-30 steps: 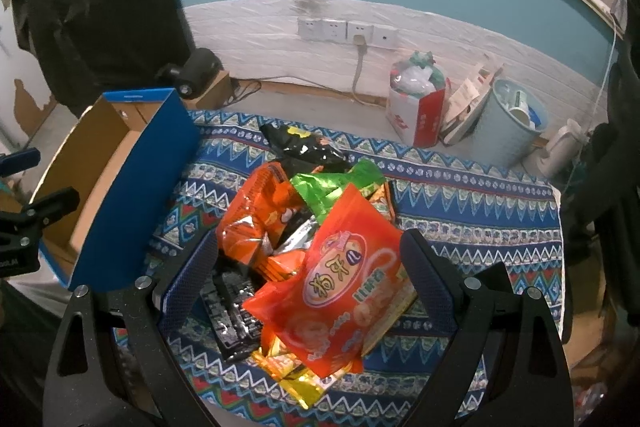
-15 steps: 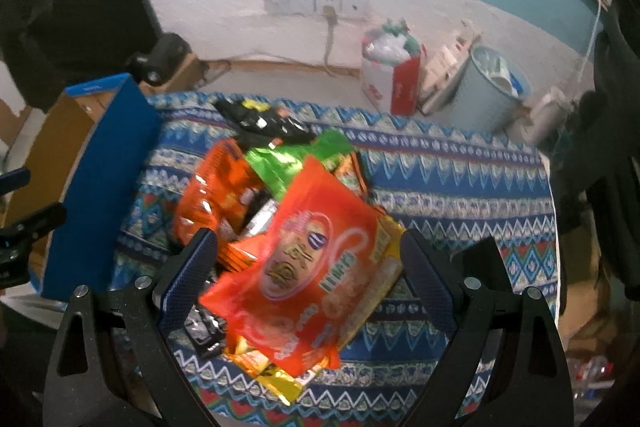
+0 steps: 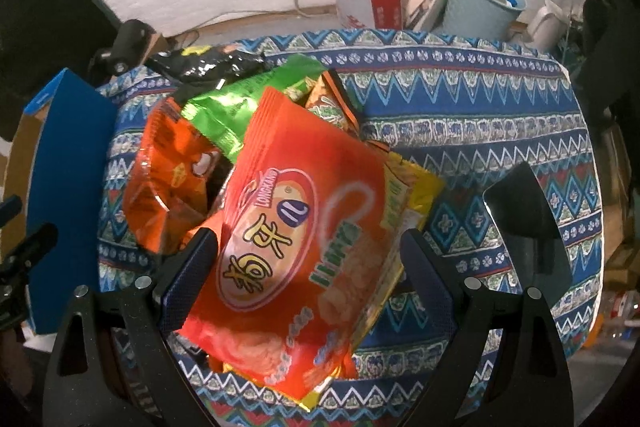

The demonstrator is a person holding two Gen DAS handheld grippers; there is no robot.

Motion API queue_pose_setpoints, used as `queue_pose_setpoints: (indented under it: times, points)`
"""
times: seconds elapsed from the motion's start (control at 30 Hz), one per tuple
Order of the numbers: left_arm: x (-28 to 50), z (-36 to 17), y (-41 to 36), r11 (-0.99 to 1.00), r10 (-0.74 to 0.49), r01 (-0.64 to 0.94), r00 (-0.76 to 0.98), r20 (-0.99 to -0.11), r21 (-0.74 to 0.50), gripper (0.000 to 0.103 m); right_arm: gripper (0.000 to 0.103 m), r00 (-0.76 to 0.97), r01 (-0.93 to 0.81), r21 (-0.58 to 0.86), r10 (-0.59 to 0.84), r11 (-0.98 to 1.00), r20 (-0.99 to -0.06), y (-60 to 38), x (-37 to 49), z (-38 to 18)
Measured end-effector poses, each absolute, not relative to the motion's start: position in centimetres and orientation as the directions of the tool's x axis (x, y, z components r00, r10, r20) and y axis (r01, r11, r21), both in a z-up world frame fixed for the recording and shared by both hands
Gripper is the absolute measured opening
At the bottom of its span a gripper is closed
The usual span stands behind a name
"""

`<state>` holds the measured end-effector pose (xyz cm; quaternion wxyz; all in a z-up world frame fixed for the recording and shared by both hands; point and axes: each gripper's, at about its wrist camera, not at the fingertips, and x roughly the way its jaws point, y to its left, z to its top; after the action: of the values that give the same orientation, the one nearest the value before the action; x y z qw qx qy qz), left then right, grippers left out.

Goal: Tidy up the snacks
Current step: 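Grasp the orange chip bag with the left tool while the right tool grasps the red bag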

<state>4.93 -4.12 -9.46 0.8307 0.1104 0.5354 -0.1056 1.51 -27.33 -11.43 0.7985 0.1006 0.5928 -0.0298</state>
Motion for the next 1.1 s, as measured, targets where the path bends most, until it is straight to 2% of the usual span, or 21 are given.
queue_pose_setpoints:
  times: [0.4,0.47,0.53,0.67,0.77,0.83,0.9,1.0,1.07,1.1]
  points:
    - [8.7,-12.4,-6.9,0.960,-0.142,0.274,0.283,-0.949,-0.062,0.093,0.089,0.241,0.197,0.137,0.088,0.971,-0.966,-28.0,2.4,-14.2]
    - [9.2,-12.8,-7.8,0.958,-0.154,0.278,0.268,-0.951,-0.077,0.093,0.083,0.246,0.190,0.162,0.113,0.968,-0.963,-28.4,2.3,-14.4]
    - [9.8,-13.4,-8.9,0.954,-0.154,0.288,0.250,-0.956,-0.079,0.093,0.068,0.249,0.176,0.188,0.141,0.966,-0.958,-28.7,2.3,-14.6]
    - [10.7,-14.5,-10.2,0.954,-0.145,0.292,0.226,-0.963,-0.075,0.093,0.059,0.252,0.151,0.255,0.212,0.955,-0.944,-29.7,2.0,-14.7]
    - [11.2,-15.3,-10.9,0.953,-0.154,0.288,0.199,-0.968,-0.092,0.093,0.049,0.266,0.139,0.277,0.233,0.951,-0.935,-30.7,1.6,-14.6]
    - [11.5,-16.0,-11.3,0.952,-0.153,0.292,0.179,-0.972,-0.097,0.093,0.039,0.274,0.127,0.277,0.235,0.952,-0.933,-31.3,1.4,-14.5]
    - [11.6,-16.8,-11.4,0.953,-0.149,0.287,0.164,-0.975,-0.098,0.093,0.035,0.281,0.116,0.273,0.232,0.955,-0.931,-31.8,1.1,-14.3]
    - [11.6,-17.5,-11.3,0.952,-0.196,0.266,0.148,-0.969,-0.152,0.086,0.033,0.287,0.099,0.273,0.235,0.957,-0.929,-32.2,1.2,-14.3]
    - [11.6,-17.8,-11.1,0.944,-0.249,0.252,0.131,-0.960,-0.211,0.070,0.033,0.294,0.087,0.266,0.230,0.960,-0.928,-32.2,1.1,-14.1]
    - [11.6,-17.8,-11.0,0.941,-0.263,0.251,0.126,-0.956,-0.226,0.067,0.032,0.298,0.084,0.264,0.229,0.961,-0.927,-32.1,1.1,-14.0]
